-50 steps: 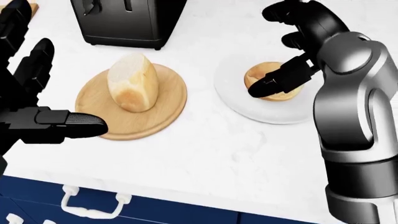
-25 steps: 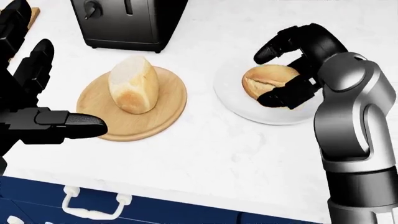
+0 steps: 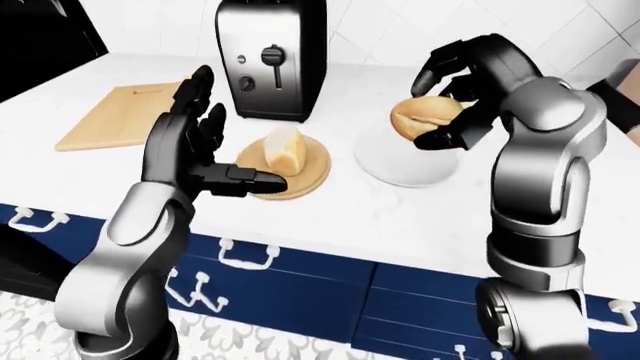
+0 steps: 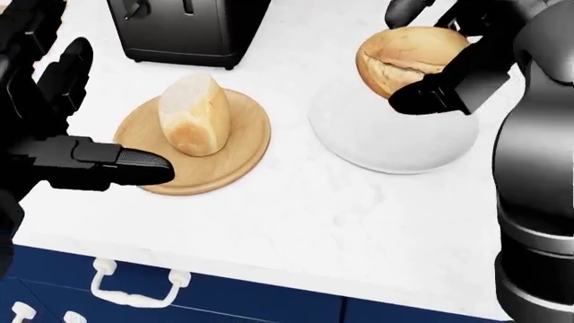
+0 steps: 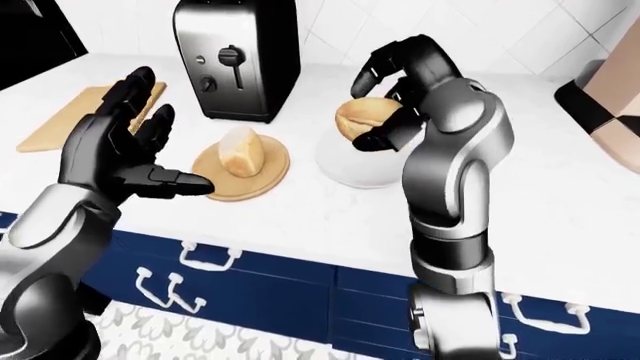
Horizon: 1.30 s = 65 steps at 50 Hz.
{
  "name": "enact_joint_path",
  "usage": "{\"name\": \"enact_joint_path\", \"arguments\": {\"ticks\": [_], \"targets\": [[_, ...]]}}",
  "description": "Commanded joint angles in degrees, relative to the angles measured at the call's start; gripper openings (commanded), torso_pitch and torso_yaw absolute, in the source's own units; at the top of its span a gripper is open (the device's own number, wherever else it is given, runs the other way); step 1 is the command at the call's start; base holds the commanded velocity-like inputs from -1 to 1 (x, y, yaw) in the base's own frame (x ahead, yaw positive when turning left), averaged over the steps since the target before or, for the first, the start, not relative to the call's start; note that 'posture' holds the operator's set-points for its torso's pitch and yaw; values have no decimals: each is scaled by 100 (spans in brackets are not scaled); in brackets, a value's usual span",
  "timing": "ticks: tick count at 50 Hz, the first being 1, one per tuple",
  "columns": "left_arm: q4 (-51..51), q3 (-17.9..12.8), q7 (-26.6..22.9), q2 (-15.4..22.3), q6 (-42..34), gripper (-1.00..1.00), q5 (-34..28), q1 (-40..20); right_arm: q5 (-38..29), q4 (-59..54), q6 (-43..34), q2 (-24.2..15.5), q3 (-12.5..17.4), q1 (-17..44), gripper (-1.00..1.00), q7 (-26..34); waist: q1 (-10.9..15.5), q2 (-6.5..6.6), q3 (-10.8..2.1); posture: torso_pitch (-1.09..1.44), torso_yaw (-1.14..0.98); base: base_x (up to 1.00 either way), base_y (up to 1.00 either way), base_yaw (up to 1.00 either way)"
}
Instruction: Place all breads on the cutting board.
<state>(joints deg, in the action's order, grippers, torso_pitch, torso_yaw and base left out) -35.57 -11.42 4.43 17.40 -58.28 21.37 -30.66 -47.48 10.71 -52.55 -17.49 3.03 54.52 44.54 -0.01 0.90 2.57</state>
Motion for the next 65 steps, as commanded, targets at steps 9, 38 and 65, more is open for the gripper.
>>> {"name": "enact_joint_path", "arguments": {"ticks": [9, 38, 65], "targets": [[690, 668, -691, -141, 497, 100, -1695, -563, -292, 547, -100, -143, 113, 181, -100, 393, 3, -22, -131, 0, 0, 0, 0, 0], [2288, 976, -1862, -892, 1389, 100, -3765, -974, -224, 470, -41, -97, 107, 108, -100, 250, 12, -108, -176, 0, 0, 0, 0, 0], [2825, 994, -1808, -998, 1727, 49, -3815, -954, -240, 469, 51, -64, 103, -8, -100, 208, 13, -118, -177, 0, 0, 0, 0, 0]]}}
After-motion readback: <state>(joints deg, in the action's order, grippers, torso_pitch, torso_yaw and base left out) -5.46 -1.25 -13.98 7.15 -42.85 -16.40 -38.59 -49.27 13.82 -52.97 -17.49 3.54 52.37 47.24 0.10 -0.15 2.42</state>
